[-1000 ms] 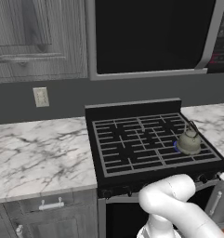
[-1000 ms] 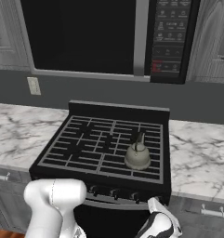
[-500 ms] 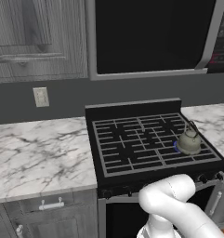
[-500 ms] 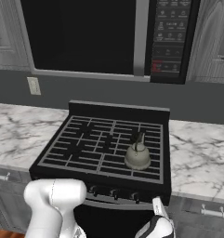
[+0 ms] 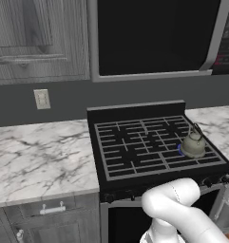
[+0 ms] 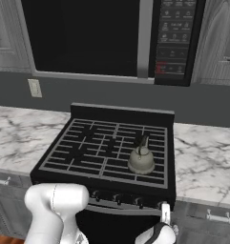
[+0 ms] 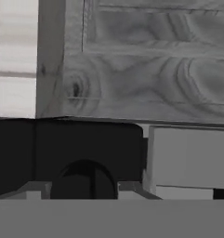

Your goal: The kettle is done boiling. Turn off the stove, then wait for 300 timesteps before moving the kettle to the dining table.

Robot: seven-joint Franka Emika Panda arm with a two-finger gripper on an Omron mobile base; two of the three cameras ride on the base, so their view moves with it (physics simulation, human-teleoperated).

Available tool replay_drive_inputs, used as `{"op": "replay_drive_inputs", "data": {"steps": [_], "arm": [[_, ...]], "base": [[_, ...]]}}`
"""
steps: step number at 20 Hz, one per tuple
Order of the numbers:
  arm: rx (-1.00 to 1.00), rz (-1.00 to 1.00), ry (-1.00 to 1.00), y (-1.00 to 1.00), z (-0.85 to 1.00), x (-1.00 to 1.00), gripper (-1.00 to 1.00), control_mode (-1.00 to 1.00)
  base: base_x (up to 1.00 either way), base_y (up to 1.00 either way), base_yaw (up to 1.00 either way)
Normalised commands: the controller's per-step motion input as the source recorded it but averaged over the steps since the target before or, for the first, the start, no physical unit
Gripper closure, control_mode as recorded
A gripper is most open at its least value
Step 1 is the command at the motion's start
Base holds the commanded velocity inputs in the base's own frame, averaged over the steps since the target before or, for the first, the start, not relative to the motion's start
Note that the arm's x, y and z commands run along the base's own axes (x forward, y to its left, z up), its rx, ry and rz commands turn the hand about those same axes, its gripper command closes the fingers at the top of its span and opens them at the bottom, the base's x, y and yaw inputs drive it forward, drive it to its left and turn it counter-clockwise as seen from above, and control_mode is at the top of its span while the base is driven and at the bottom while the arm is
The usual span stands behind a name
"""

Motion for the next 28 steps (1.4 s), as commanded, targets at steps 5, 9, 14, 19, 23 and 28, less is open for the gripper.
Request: {"op": "replay_drive_inputs", "data": {"steps": [5,9,14,19,23,28], "arm": [[0.38,-0.08,0.00,0.00,-0.18,0.00,1.00,-1.00],[0.39,-0.08,0.00,0.00,-0.19,0.00,1.00,-1.00],[0.40,-0.08,0.01,0.00,-0.22,-0.02,1.00,-1.00],[0.41,-0.08,0.00,0.00,-0.25,-0.07,1.00,-1.00],[0.42,-0.08,0.00,0.00,-0.26,-0.09,1.00,-1.00],[0.41,-0.10,0.00,-0.06,-0.30,-0.12,1.00,-1.00]], "base": [[0.00,0.00,0.00],[0.00,0.00,0.00],[0.00,0.00,0.00],[0.00,0.00,0.00],[0.00,0.00,0.00],[0.00,0.00,0.00]]}}
